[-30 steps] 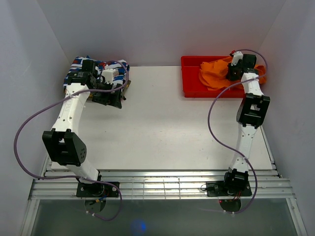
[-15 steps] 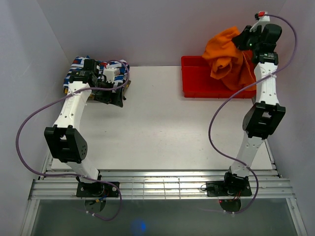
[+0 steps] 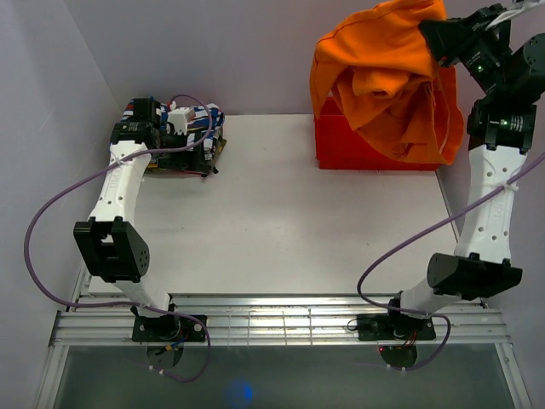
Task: Fold and stack the trousers
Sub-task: Move the trousers to the center of the board
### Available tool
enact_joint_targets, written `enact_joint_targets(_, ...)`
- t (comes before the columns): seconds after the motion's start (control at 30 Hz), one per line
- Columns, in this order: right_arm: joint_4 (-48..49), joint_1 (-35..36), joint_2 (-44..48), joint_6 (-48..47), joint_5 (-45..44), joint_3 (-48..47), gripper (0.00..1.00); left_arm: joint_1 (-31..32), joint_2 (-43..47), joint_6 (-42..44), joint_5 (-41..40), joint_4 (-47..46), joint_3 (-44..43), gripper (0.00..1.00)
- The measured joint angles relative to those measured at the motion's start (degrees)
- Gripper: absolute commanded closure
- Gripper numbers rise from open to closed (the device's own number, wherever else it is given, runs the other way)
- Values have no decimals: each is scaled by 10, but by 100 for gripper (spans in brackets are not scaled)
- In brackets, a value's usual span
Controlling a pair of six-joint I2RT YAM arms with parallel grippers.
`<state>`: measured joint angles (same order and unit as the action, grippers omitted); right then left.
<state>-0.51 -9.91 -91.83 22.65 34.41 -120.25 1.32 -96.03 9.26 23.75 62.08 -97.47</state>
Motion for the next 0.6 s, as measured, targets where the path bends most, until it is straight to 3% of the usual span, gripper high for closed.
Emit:
enact_joint_targets(0.23,13,52,157,8,67,201,92,-11,3,-23,34,-10,-9,2)
enact_joint_targets(0.37,-24,148,212,-34,78,370,92,-11,15,-27,43,-11,-9,2)
enact_joint_targets(0.5,-71,244,205,-93,59,501,89,-11,42,-27,49,-16,3,2)
enact_joint_targets(0.53,-83,263,199,-105,53,522,82,-11,48,-27,51,-16,8,2)
enact_joint_targets(0.57,-96,287,188,-117,46,539,65,-11,56,-26,54,-17,15,2)
enact_joint_targets(0.6,-114,308,170,-128,42,546,34,-11,61,-25,55,-17,21,2)
